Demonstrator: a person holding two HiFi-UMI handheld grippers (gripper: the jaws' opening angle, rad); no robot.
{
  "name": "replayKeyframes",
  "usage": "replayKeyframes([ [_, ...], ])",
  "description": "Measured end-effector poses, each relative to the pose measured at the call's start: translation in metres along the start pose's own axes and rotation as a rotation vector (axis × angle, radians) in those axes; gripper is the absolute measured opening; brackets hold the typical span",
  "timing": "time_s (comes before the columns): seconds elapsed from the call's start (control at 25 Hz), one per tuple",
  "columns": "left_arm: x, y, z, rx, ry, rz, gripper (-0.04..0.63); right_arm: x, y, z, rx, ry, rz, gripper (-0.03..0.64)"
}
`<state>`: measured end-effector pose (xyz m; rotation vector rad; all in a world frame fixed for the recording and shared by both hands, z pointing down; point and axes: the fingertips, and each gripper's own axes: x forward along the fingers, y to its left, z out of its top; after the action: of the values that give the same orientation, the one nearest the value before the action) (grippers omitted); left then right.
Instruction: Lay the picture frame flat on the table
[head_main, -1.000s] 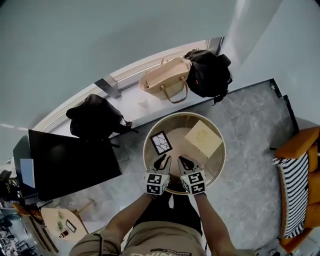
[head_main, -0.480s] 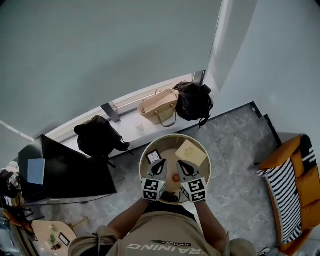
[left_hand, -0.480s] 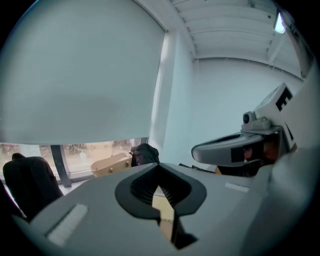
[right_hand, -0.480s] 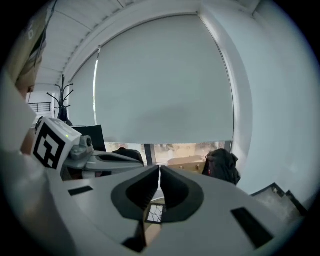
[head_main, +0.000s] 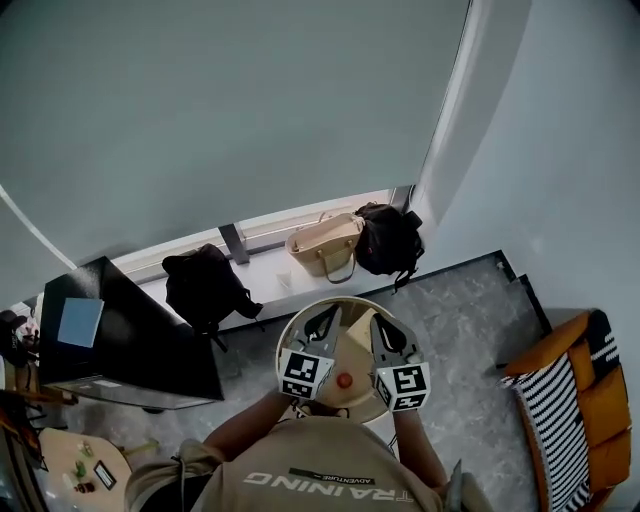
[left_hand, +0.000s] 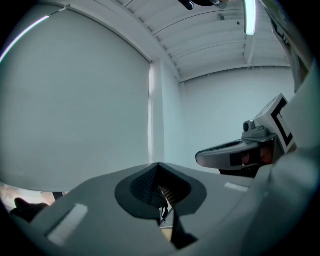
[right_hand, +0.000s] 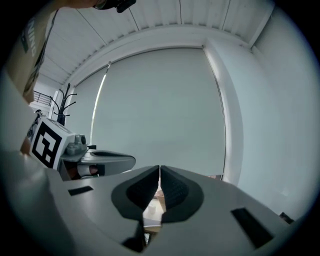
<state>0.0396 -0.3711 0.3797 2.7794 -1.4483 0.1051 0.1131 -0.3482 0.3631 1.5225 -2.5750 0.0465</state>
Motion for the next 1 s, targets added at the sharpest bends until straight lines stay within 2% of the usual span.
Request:
replayKeyframes([
  [0.2,0.006,0.011,0.021,0.008,-0.035,0.003,0.006,0.005,-0.001,0.021,-0.049,-0.031,-0.008,0.011],
  [0.56,0.016,0.018,0.021,0.023,0.005,-0.022,0.006,0.004,0.0,0.012,-0.058,-0.01,-0.024,0.008],
  [1.0,0.013,0.007,0.008,-0.007,0.032,-0.076,0.006,-0.004,0.015,0.012,-0.097,0.013,-0.009,0.008],
])
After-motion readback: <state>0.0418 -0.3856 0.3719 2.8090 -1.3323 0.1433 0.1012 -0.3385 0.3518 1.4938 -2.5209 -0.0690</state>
